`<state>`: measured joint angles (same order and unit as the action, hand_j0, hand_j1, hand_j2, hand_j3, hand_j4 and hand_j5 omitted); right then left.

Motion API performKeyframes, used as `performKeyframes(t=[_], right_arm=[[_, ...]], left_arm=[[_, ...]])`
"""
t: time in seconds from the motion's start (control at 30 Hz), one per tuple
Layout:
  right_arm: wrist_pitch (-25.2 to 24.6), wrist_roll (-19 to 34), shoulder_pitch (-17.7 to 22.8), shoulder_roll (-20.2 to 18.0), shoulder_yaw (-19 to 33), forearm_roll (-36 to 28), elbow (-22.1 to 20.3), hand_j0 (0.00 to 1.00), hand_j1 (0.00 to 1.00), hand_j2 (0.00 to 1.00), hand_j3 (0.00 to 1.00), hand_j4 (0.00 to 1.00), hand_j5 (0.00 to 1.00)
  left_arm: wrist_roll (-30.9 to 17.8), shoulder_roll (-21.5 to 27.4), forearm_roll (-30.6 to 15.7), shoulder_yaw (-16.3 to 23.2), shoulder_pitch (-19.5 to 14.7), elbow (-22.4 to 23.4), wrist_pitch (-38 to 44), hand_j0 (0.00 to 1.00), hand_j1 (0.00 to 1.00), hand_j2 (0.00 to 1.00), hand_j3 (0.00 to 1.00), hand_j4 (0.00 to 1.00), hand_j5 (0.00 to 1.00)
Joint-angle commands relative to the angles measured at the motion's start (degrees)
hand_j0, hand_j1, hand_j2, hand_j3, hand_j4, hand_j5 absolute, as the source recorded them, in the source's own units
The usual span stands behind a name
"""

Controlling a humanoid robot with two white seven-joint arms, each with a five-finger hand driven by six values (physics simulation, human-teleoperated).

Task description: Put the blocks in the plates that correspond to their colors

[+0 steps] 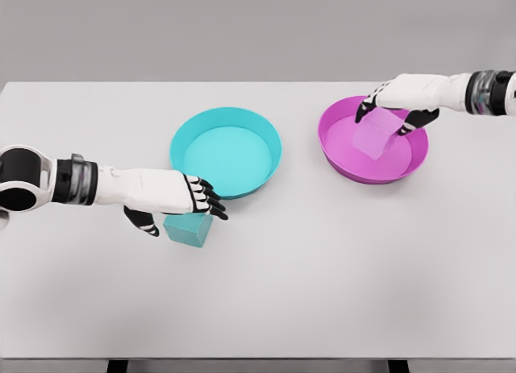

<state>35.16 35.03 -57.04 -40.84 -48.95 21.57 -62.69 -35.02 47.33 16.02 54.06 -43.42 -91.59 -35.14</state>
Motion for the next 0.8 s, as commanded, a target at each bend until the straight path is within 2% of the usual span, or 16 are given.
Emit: performKeyframes(t=[0.0, 0.03, 0.37, 0.47, 0.57, 0.7, 0.77], right_arm=[[-0.16, -0.03, 0.00, 0.05, -0.09, -0.03, 0.11, 0.77, 0.77, 0.77, 0.77, 0.77, 0.77], [-0.16, -0.03, -0.09, 0.05, 0.00, -0.03, 0.20, 1.00, 1.00, 1.00, 1.00, 1.00, 1.00], [-0.16, -0.03, -0.88, -0.12, 0.18, -1.17, -0.24, 1.00, 1.00, 1.00, 1.00, 1.00, 1.00], [-0.16, -0.03, -2.02, -0.73, 1.58, -10.22, -0.59, 1.00, 1.00, 1.00, 1.00, 1.00, 1.00], [-0.16, -0.03, -0.88, -10.05, 7.21, -19.72, 0.81, 1.00, 1.00, 1.00, 1.00, 1.00, 1.00], [-0.16, -0.03, 2.11, -11.20, 7.38, -19.46, 4.95, 1.00, 1.00, 1.00, 1.00, 1.00, 1.00], [-0.16, -0.03, 4.13, -11.11, 7.47, -19.46, 5.03, 1.00, 1.00, 1.00, 1.00, 1.00, 1.00]], left_arm=[[0.02, -0.14, -0.38, -0.09, 0.00, 0.00, 0.14, 1.00, 1.00, 1.00, 1.00, 1.00, 1.00], [0.02, -0.14, -0.38, -0.09, 0.00, 0.00, 0.14, 1.00, 1.00, 1.00, 1.00, 1.00, 1.00], [0.02, -1.19, -0.29, -0.18, 0.00, 0.71, 0.14, 1.00, 1.00, 1.00, 1.00, 1.00, 1.00], [0.02, -1.28, -0.20, -0.09, 0.00, 1.06, 0.14, 1.00, 1.00, 1.00, 1.00, 1.00, 1.00], [0.02, -1.28, -0.11, 0.08, 0.09, 1.67, 0.14, 1.00, 1.00, 1.00, 1.00, 1.00, 1.00], [0.02, -1.28, -0.11, 0.08, 0.09, 1.67, 0.14, 0.96, 0.96, 0.96, 0.96, 0.96, 0.96], [0.02, -1.28, -0.20, 0.08, 0.09, 1.67, 0.14, 0.92, 0.92, 0.92, 0.92, 0.92, 0.92]])
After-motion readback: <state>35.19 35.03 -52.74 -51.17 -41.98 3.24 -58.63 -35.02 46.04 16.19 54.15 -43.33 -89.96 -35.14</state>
